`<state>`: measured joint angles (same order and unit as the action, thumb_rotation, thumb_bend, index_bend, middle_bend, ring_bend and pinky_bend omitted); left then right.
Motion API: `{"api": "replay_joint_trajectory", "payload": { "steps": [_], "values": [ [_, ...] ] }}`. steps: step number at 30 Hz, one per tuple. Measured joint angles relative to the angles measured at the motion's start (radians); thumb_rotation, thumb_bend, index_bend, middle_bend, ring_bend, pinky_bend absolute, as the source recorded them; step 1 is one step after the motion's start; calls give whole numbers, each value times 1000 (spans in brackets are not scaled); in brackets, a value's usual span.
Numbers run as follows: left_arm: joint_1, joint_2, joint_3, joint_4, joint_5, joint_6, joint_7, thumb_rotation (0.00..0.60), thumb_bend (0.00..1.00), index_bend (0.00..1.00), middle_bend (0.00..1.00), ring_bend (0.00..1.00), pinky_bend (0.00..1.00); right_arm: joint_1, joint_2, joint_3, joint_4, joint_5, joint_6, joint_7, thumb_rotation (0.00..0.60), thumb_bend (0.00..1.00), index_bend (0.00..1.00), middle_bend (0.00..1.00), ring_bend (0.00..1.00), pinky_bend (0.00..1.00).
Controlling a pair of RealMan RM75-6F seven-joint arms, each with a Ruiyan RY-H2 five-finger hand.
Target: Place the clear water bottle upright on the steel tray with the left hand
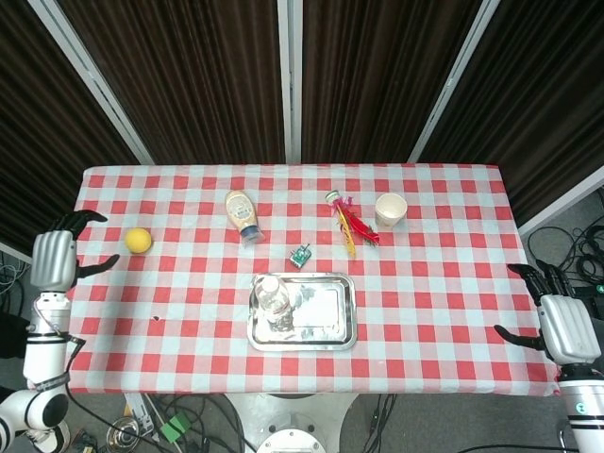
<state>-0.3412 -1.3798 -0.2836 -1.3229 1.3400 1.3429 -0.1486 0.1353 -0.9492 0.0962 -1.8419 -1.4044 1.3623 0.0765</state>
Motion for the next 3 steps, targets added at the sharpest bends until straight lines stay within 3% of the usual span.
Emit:
{"api": "replay_joint_trajectory", "payload": {
  "steps": [3],
  "values": [
    [11, 21, 34, 3, 31, 7, 71, 600, 100, 425, 411, 294, 304, 0, -1, 1, 1, 3, 1, -2, 600, 44, 163, 158, 0, 44]
  ]
}}
